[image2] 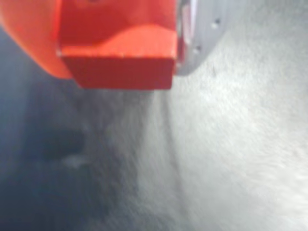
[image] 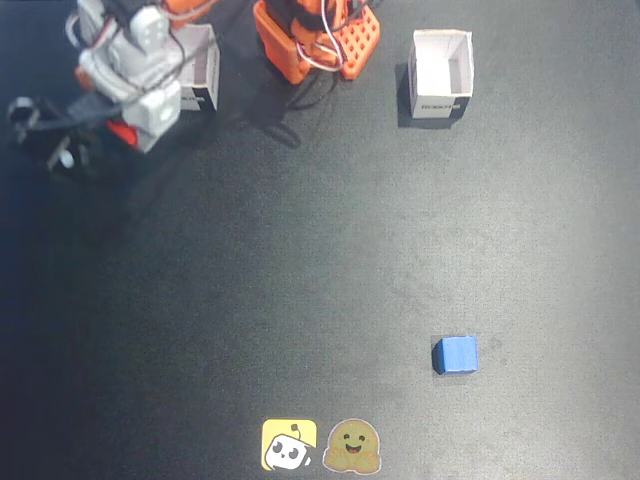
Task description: Put the red cube in the right box and the blue cube in the left box.
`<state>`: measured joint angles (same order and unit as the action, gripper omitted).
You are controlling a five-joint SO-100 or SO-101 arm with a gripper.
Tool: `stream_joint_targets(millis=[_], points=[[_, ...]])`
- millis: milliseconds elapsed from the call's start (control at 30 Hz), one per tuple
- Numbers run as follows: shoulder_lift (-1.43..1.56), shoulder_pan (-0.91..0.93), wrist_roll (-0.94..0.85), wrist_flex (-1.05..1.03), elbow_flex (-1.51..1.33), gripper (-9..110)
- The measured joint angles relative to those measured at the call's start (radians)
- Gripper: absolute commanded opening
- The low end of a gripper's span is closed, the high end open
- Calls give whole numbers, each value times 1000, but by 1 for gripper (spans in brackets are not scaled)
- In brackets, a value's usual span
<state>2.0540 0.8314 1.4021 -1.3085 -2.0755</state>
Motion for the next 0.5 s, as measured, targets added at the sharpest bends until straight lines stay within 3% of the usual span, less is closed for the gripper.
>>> stream_joint_targets(millis=[500], points=[[219,152,155,-72,-156,11]])
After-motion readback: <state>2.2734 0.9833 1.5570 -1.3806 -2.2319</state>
